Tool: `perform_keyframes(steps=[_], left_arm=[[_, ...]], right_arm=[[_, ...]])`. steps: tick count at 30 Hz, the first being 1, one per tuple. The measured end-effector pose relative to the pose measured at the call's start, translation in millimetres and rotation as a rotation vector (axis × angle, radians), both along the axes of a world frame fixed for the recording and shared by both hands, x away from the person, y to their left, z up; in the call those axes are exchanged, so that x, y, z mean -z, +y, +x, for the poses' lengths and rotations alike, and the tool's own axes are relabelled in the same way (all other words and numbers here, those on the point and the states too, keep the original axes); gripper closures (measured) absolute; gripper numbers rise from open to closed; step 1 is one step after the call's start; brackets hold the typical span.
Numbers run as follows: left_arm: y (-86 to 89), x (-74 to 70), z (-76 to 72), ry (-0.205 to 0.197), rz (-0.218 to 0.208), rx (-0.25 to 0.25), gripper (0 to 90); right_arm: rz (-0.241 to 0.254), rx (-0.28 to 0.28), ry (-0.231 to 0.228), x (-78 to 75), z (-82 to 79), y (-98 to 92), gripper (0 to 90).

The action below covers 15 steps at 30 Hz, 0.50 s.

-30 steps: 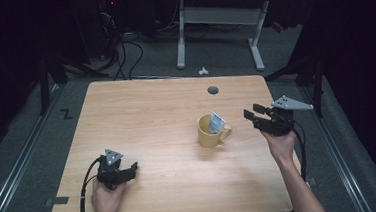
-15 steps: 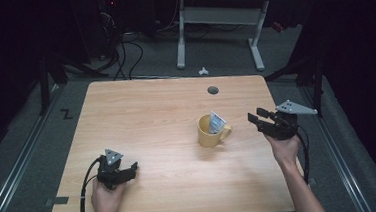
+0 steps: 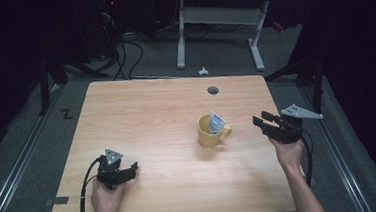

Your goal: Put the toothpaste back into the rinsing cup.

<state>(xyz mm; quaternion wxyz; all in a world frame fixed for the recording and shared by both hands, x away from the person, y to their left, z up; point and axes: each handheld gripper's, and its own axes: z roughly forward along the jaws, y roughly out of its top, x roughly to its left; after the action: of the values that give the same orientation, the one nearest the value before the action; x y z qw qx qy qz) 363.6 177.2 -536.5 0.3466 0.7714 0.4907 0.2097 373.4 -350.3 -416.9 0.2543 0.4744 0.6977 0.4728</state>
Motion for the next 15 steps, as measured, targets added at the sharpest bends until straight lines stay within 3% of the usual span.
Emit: perform_keyframes(steps=[15], left_arm=[[-0.1,0.0,0.0,0.000,0.000,0.000,24.8]], right_arm=[[0.028,0.028,0.024,17.0,-8.7,-12.7,52.3]])
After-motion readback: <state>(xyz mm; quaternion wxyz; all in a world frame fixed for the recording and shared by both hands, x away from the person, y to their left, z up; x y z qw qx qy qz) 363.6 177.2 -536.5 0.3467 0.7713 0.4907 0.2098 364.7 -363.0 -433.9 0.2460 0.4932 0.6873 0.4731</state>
